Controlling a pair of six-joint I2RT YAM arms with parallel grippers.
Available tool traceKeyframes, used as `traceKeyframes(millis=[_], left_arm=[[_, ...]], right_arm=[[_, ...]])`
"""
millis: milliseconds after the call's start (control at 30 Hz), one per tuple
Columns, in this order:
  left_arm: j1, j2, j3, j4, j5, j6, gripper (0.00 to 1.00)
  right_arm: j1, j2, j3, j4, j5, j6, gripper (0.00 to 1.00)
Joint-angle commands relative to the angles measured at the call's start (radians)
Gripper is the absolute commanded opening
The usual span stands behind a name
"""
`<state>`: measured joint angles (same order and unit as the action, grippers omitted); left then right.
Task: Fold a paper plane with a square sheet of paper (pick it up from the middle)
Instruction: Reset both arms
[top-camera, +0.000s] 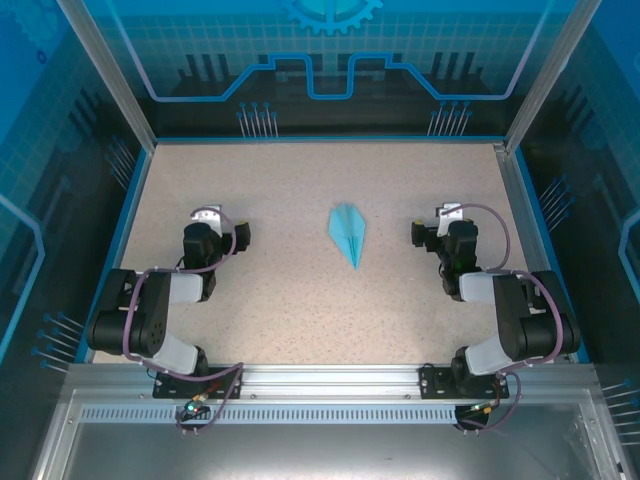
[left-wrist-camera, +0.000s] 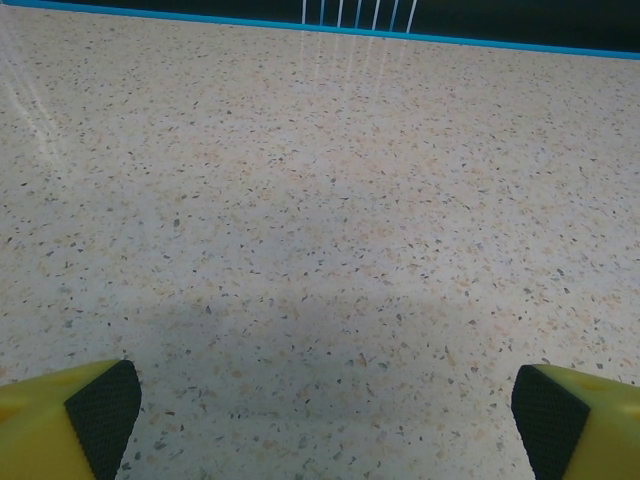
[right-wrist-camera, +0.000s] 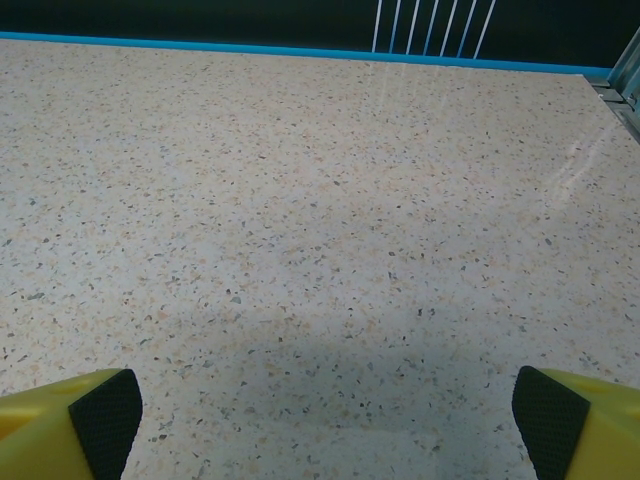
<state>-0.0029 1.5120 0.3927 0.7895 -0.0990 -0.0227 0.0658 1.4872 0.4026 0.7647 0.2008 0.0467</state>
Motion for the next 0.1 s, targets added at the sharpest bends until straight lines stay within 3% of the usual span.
traceKeyframes(millis=[0,67], left_arm=[[-0.006,0.007,0.028,-0.008,0.022,0.021,0.98],[-0.006,0.007,0.025,-0.004,0.023,0.021,0.98]], right_arm=[[0.008,0.012,0.003,0.033,0.007,-0.011,0.99],[0.009,0.012,-0.001,0.038,0.005,-0.015,0.99]])
